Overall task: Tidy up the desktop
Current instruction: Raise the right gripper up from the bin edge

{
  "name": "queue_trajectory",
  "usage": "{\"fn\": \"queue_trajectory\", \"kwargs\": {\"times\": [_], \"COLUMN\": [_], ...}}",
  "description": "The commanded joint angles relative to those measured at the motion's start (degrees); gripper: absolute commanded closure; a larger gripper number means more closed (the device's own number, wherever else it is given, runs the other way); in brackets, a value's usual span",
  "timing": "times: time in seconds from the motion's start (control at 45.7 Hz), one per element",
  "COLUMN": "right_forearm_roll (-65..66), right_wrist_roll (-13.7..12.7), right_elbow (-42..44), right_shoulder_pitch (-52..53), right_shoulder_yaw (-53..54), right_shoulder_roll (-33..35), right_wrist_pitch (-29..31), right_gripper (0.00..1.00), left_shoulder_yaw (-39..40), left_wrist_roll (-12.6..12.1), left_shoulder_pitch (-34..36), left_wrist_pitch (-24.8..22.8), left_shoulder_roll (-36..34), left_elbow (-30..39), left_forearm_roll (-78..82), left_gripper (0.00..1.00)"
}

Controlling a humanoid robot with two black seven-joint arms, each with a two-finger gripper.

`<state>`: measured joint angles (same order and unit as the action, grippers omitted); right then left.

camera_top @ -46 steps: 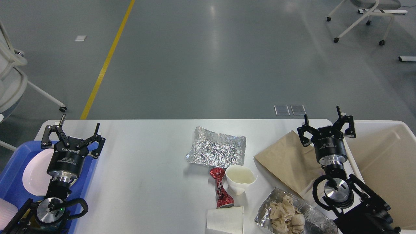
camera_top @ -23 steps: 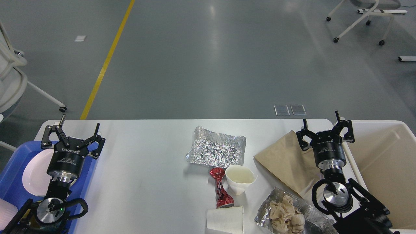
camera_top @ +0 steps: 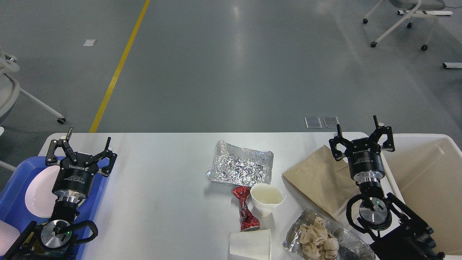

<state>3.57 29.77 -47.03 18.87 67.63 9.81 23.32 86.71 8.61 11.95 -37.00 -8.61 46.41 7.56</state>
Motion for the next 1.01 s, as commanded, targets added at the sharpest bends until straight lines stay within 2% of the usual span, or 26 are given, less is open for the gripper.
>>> {"fn": "queue_trajectory", "kwargs": {"times": [0.0,0.11,0.197,0.285,0.372,0.504,0.613,0.701,0.898,0.986], "right_forearm_roll": [-0.49,-0.93,-1.02,-1.02,-1.02,-0.06,-0.93,-0.85,-0.67,-1.19], "right_wrist_roll": [0.03,0.03,0.03,0.03,0.03,-0.15,-0.15,-0.06,-0.23,-0.76], "right_elbow": [-0.17,0.1,0.1,0.1,0.18,0.89,0.36,-0.95,-2.8,-6.48], "right_shoulder_pitch": [1.25,5.47,10.65,16.97,24.79,39.2,53.17,62.32,76.65,81.93], "right_shoulder_yaw": [-5.57,-16.28,-24.55,-33.07,-43.7,-67.15,-91.41,-105.13,-124.13,-130.28], "right_shoulder_roll": [6.61,13.99,19.53,25.86,29.21,33.17,31.07,29.04,20.87,16.13], "right_wrist_pitch": [8.21,19.63,24.83,26.77,26.51,26.25,26.51,26.69,27.13,27.04], "right_gripper": [0.0,0.0,0.0,0.0,0.0,0.0,0.0,0.0,0.0,0.0], "left_shoulder_yaw": [-0.05,0.04,-0.05,-0.05,-0.05,0.04,0.04,0.04,0.04,-0.05], "left_wrist_roll": [0.0,0.0,0.0,0.0,0.0,0.0,0.0,0.0,0.0,0.0], "left_shoulder_pitch": [0.0,0.09,0.09,0.09,0.0,0.09,0.09,0.09,0.09,0.0], "left_wrist_pitch": [0.0,0.0,0.0,0.0,0.0,0.0,0.0,0.0,0.0,0.0], "left_shoulder_roll": [0.0,0.0,0.0,0.0,0.0,0.0,0.0,0.0,0.0,0.0], "left_elbow": [0.0,0.0,0.0,0.0,0.0,0.0,0.0,0.0,0.0,0.0], "left_forearm_roll": [0.0,0.0,0.0,0.0,0.0,0.0,0.0,0.0,0.0,0.0], "left_gripper": [0.04,0.04,0.04,0.04,0.04,0.04,0.04,0.04,0.04,0.04]}}
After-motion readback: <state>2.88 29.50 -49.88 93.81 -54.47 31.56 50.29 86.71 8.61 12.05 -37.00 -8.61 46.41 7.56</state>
